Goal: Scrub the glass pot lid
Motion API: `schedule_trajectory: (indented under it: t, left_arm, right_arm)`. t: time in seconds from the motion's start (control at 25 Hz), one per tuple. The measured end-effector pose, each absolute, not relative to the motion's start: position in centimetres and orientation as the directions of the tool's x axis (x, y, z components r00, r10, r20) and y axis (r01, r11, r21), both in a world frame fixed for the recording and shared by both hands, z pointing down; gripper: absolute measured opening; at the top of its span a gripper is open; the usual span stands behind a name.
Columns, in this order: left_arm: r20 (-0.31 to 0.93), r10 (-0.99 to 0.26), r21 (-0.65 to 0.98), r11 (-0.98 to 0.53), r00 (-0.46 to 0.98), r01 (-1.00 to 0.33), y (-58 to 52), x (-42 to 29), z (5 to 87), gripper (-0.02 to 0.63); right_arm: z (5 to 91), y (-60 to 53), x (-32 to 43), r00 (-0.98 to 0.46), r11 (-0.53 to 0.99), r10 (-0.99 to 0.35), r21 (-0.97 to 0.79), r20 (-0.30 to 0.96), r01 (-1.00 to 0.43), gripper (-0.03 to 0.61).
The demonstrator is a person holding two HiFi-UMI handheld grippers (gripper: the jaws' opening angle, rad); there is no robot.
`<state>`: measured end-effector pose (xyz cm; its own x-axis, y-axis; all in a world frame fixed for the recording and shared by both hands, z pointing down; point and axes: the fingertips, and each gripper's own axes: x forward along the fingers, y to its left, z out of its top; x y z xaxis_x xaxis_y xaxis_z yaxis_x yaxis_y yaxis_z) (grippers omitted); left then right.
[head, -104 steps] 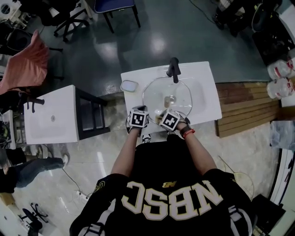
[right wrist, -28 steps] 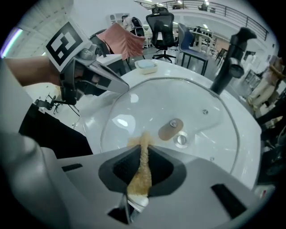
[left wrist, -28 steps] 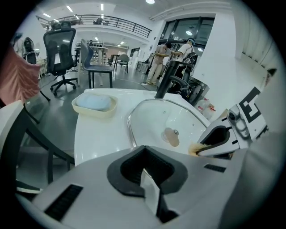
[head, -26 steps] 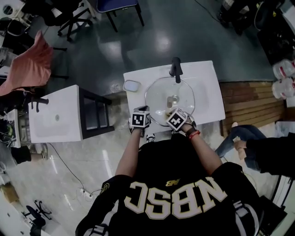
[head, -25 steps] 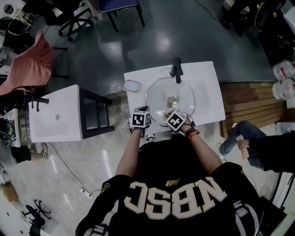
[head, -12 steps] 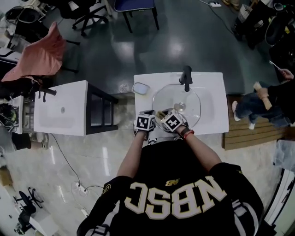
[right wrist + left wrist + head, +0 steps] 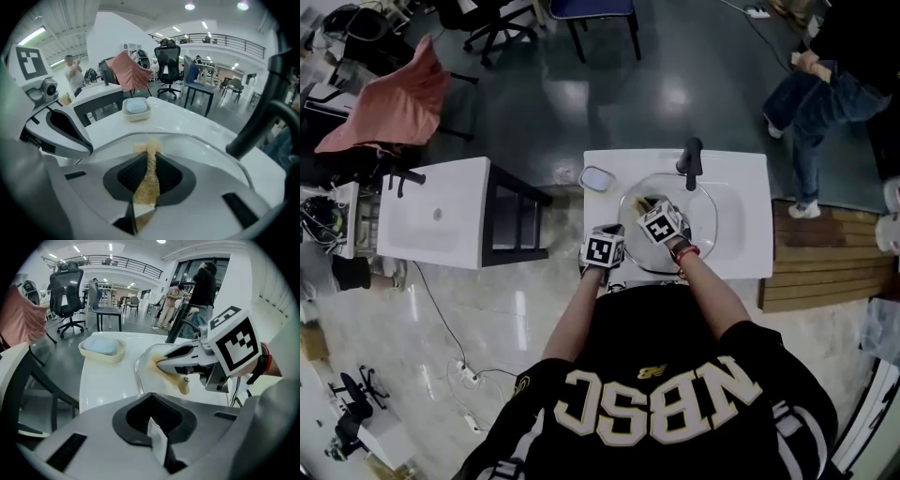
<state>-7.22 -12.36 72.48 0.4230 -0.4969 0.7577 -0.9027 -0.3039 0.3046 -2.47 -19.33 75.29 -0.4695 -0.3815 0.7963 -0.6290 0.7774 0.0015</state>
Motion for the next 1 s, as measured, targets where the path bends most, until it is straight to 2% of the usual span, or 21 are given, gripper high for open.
schedule_trajectory:
  t: [0.28, 0.68, 1.0]
  left_arm:
    - [0.762, -0.498, 0.304, -0.287, 0.413, -0.908, -12.5, -7.2, 72.6, 0.014]
    - [0.760, -0.499, 0.297, -0.303, 0.417, -0.905, -12.3, -7.4, 72.4, 0.014]
    - [0.754, -0.497, 0.298, -0.324, 0.430, -0.898, -12.4, -7.4, 72.3, 0.015]
  right_arm:
    - [74.8, -23.5, 2.5, -0.337, 0.646, -0.546, 0.129, 0.767, -0.752, 0.060]
    - [74.1, -23.1, 10.7, -0.125, 0.526, -0.596, 0.268, 0.793, -0.807, 0.060]
    - [73.7, -19.5, 14.7, 0.025, 0.561, -0.529, 0.372, 0.848, -0.740, 0.058]
